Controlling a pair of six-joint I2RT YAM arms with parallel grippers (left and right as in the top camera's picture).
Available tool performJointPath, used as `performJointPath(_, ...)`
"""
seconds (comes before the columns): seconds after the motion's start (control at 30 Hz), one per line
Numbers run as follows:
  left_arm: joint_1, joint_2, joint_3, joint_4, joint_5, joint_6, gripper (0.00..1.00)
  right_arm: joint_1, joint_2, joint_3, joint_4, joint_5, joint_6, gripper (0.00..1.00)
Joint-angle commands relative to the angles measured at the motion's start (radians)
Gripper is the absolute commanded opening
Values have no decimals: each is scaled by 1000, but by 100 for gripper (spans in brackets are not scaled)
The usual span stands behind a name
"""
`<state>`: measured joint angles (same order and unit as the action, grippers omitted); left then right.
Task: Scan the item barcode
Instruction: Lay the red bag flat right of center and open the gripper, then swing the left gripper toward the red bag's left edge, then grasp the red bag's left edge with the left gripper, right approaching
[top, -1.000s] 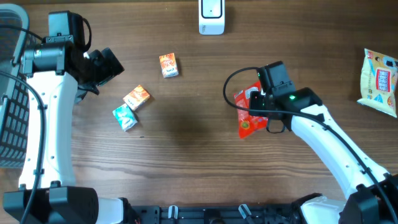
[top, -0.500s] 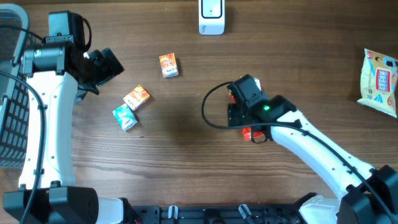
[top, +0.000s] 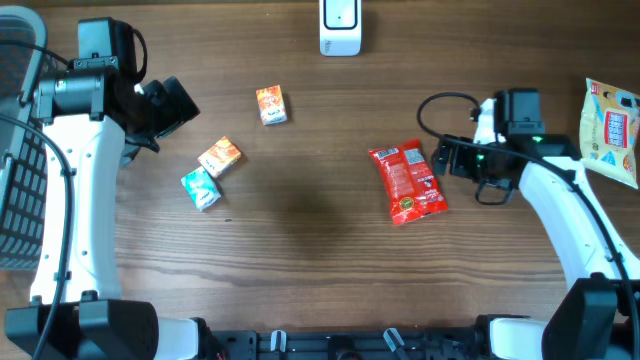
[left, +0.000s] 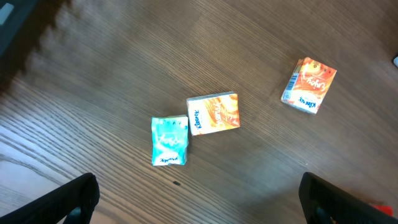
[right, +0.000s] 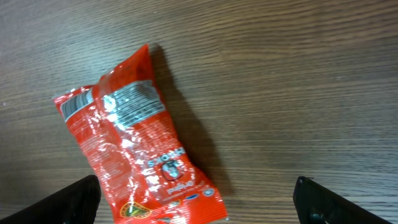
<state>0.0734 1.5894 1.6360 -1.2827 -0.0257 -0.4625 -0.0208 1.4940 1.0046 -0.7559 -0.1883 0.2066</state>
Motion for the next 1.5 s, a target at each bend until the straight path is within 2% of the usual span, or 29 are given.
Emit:
performJointPath(0.0, 3, 3, 5, 49, -10, -13, 100, -11, 15, 1, 0, -45, -66, 100)
performJointPath(0.13, 3, 3, 5, 69, 15, -30, 100, -11, 30, 1, 2, -58, -58, 100)
performJointPath(0.27, -1, 5, 2, 29, 271, -30, 100, -11, 49, 1, 16, -73, -31, 100)
performJointPath(0.37, -43, 9, -38, 27, 475, 61, 100, -11, 71, 1, 28, -76, 11, 100)
performJointPath(0.5, -170, 10, -166, 63, 527, 116, 100, -11, 96, 1, 51, -75, 31, 100)
performJointPath(0.57, -265, 10, -275, 139, 562, 115, 100, -12, 106, 1, 63, -77, 35, 100)
performJointPath(0.67, -384, 10, -423, 325, 689, 111, 100, -13, 113, 1, 74, -90, 40, 100)
performJointPath(0.73, -478, 11, -534, 533, 750, 50, 100, -14, 119, 1, 90, -126, 38, 100)
performJointPath(0.83, -585, 14, -642, 784, 694, -117, 100, -17, 120, 1, 100, -167, 37, 100)
performJointPath(0.97, -690, 41, -697, 988, 558, -294, 100, -39, 120, 1, 109, -225, 37, 100)
performJointPath(1.17, -766, 158, -697, 1210, 550, -371, 100, -81, 120, 1, 110, -293, 31, 100)
performJointPath(1.3, -765, 240, -697, 1282, 557, -433, 100, -104, 120, 1, 105, -293, 31, 100)
performJointPath(1.47, -769, 290, -697, 1384, 563, -450, 100, -107, 120, 1, 105, -292, 29, 100)
